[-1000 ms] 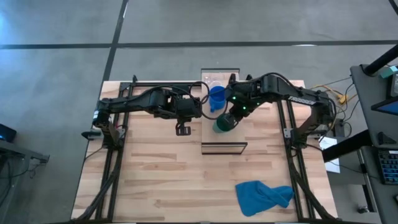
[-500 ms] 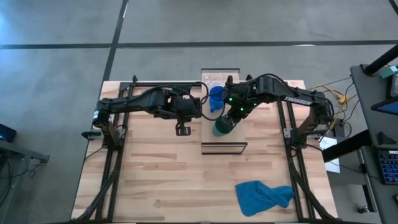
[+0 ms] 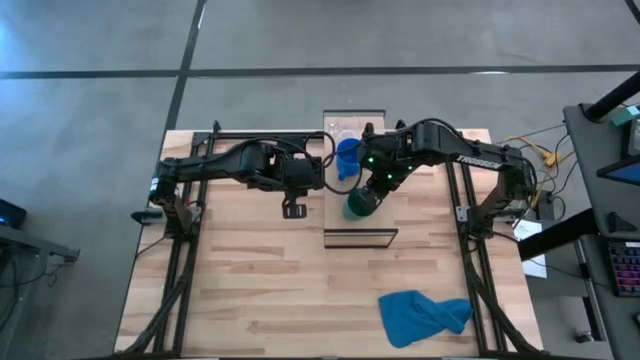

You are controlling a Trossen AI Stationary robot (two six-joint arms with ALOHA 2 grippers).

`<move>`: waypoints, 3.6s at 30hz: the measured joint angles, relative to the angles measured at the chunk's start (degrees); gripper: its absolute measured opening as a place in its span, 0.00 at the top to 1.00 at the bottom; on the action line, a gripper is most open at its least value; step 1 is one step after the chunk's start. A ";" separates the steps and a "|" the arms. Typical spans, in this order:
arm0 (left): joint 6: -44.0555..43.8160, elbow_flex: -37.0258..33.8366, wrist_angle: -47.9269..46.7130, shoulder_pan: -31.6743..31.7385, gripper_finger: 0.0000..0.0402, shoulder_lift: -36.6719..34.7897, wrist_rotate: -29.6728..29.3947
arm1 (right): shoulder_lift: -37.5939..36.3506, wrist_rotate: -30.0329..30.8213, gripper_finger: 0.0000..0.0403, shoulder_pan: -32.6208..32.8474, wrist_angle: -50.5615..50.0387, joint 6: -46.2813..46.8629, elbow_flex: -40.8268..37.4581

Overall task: Stack small to large cups/mugs on shelf
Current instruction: Put the green cup on the shelf, then adjust the blue mug on the shelf

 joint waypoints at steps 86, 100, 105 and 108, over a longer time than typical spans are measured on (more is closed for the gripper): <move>0.17 0.00 1.73 0.00 1.00 0.00 1.46 | 8.39 8.37 0.98 -10.97 7.26 -10.22 3.65; 0.35 0.00 1.75 -0.07 1.00 0.00 1.44 | 8.39 4.75 0.98 -9.09 3.23 -7.85 3.52; 0.36 0.00 1.77 -0.07 1.00 0.00 1.42 | 8.39 5.21 0.98 -8.99 4.92 -7.87 3.52; 0.35 0.00 1.77 -0.04 1.00 0.00 1.42 | 8.35 5.23 0.98 -9.11 5.74 -7.89 3.52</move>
